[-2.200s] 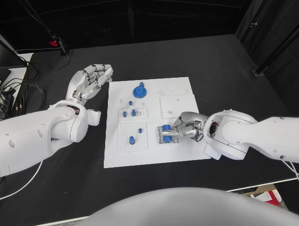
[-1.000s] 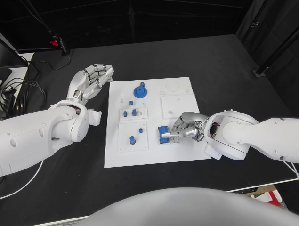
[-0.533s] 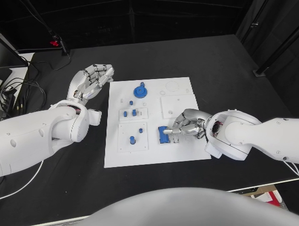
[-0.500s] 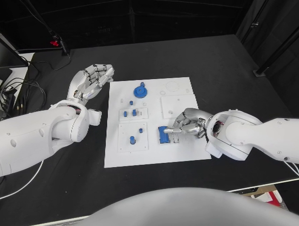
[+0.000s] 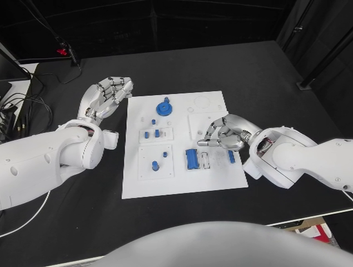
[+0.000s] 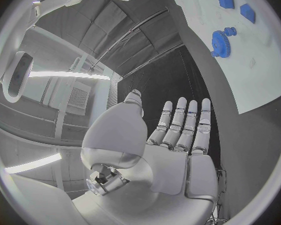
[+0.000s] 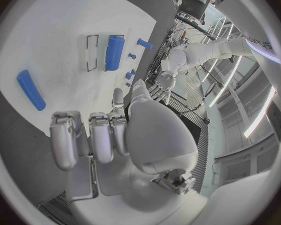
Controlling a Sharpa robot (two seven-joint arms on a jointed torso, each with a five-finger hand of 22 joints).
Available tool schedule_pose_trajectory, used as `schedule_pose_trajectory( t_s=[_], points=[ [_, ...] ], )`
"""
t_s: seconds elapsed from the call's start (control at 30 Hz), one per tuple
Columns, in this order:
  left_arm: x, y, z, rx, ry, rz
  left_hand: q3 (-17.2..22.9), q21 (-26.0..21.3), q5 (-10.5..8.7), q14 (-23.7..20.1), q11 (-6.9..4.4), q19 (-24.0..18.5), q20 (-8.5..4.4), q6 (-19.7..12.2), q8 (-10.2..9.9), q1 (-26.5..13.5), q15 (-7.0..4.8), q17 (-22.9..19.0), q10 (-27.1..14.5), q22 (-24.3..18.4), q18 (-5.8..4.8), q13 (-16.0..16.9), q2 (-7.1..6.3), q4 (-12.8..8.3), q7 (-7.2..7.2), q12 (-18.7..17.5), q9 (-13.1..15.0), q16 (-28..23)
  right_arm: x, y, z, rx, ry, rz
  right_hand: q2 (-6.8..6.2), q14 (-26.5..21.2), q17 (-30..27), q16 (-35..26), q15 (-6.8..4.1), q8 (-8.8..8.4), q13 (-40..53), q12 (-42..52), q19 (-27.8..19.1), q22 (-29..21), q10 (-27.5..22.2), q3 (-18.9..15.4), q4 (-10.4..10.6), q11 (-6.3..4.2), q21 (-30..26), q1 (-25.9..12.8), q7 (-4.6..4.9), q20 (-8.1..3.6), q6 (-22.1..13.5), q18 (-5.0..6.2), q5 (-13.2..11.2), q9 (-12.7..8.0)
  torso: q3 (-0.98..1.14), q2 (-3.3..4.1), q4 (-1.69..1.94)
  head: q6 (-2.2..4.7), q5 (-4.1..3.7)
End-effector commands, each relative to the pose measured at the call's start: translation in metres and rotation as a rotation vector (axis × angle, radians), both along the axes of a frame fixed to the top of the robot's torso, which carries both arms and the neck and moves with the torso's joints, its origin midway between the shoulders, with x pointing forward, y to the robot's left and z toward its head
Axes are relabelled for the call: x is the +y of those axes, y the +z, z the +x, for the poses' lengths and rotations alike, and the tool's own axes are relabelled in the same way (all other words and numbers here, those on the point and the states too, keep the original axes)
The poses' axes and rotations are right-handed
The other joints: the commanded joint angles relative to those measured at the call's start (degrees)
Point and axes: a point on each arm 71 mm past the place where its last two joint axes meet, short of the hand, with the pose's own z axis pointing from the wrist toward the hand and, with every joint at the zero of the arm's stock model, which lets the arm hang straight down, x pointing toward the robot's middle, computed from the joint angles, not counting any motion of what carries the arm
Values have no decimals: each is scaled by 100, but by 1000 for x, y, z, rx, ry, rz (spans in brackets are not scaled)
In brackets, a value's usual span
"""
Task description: Assemble the parts on the task board
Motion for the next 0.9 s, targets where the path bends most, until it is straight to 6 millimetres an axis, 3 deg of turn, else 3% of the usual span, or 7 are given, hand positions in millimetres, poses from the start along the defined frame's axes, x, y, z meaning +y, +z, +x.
schedule_pose_trajectory(
  t_s=[0.03, 0.2, 0.33, 0.6, 0.83, 0.9],
  points=[
    [-2, 5, -1, -57, -23, -21, -23, 27, 33, -15, 0, 22, 9, -39, 24, 2, -14, -5, -36, -7, 21, -9, 43, 3, 710, 22, -5, 25, 1, 3, 2, -42, 3, 25, -35, 595, 1510, 14, -48, 211, 1500, -7, 595, 1509, 603, -21, 41, -44, 19, 61, -10, -57, -115, -42, -39, 157, 0, 3, -5, -1, -6],
    [-2, 4, -1, -56, -24, -21, -23, 28, 43, -14, 0, 22, 9, -41, 32, 18, -14, -16, -38, -10, 22, -10, 60, 1, 710, 31, -8, 34, 0, 1, 1, -23, 12, 8, -28, 595, 1510, 14, -64, 390, 1500, -7, 595, 1509, 603, -22, 75, -68, 19, 64, -35, -69, -141, -42, -73, 292, 7, 7, 7, -1, -29],
    [-1, 4, -1, -56, -23, -21, -23, 28, 43, -14, 0, 22, 9, -41, 32, 18, -14, -16, -38, -10, 22, -10, 60, 1, 710, 31, -8, 34, -12, 3, 0, -48, -15, -6, -8, 595, 1510, 14, -74, 448, 1500, -7, 595, 1509, 603, -19, 88, -77, 19, 65, -42, -82, -212, -42, 43, 353, -5, 0, -4, -1, -55],
    [0, 4, -2, -56, -20, -20, -24, 29, 48, -14, -1, 22, 9, -42, 37, 29, -14, -23, -39, -12, 22, -10, 69, -1, 710, 37, -9, 40, -49, 8, -5, -95, -79, -90, 37, 595, 1510, 14, -65, 427, 1500, -7, 595, 1509, 603, -86, 119, -58, 19, -110, -13, -79, -342, -42, 272, 381, -7, 0, -14, -1, -151],
    [-1, 4, -2, -56, -22, -21, -24, 29, 49, -14, -1, 23, 9, -42, 38, 32, -15, -24, -39, -13, 22, -10, 70, -1, 710, 38, -10, 41, -67, 7, -10, -64, -93, -243, 82, 595, 1510, 14, -48, 354, 1500, -7, 595, 1509, 603, -192, 126, -34, 19, -382, 13, -65, -388, -42, 365, 351, 1, 4, 4, -1, -338],
    [-1, 4, -2, -56, -22, -21, -25, 30, 53, -13, -1, 23, 9, -43, 42, 40, -15, -29, -40, -14, 22, -10, 75, -2, 709, 42, -10, 45, -70, 5, -11, -43, -98, -294, 86, 595, 1510, 14, -49, 325, 1500, -7, 595, 1509, 603, -216, 125, -27, 19, -438, 18, -63, -386, -42, 413, 332, 3, 5, -1, -1, -346]
  ],
)
